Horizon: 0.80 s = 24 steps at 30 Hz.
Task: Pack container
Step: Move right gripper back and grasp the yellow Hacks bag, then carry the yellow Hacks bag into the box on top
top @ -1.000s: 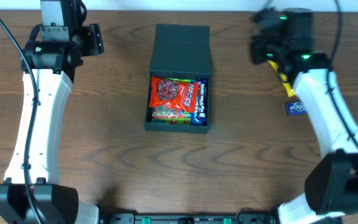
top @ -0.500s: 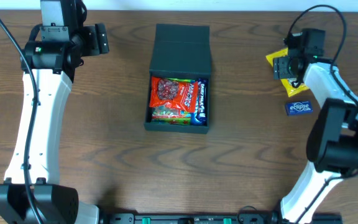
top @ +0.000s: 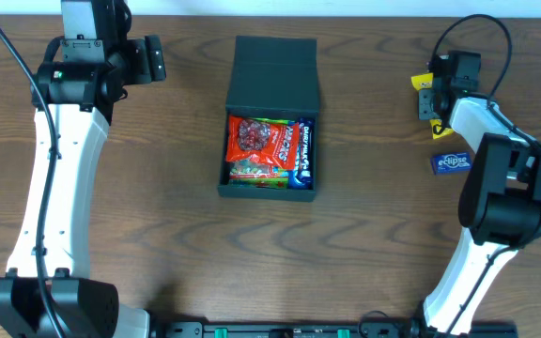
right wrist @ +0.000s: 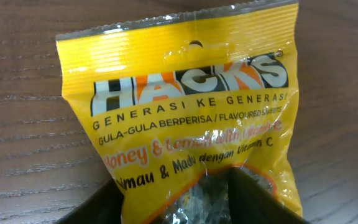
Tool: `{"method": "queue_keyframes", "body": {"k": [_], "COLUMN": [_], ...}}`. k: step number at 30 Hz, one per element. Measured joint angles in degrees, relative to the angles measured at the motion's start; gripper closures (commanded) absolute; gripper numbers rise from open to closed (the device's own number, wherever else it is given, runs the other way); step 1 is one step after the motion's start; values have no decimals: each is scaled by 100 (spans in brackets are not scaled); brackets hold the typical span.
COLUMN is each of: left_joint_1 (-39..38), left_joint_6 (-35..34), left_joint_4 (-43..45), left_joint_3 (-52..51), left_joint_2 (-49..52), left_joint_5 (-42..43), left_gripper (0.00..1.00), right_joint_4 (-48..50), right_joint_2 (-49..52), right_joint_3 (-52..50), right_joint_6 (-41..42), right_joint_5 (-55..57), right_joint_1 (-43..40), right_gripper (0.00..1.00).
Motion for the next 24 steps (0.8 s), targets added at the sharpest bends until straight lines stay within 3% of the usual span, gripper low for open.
{"method": "queue_keyframes", "body": {"k": [5,14,24], "left_joint_1": [0,0,0], "left_joint_6": [-2,-2,127], "left_joint_4": [31,199,398], "left_joint_3": [0,0,0], "left_joint_2": [0,0,0], "left_joint_5": [0,0,-68], "left_gripper": [5,5,5], "right_joint_4": [-24,-507,-1340], "right_joint_2": [-7,-647,-2588], "right_joint_3": [59,-9,33], "right_joint_6": [205,118,-750], "right_joint_5": [90,-573,-1843], "right_joint_1": [0,234,2494], "right_gripper": [98,99,99]}}
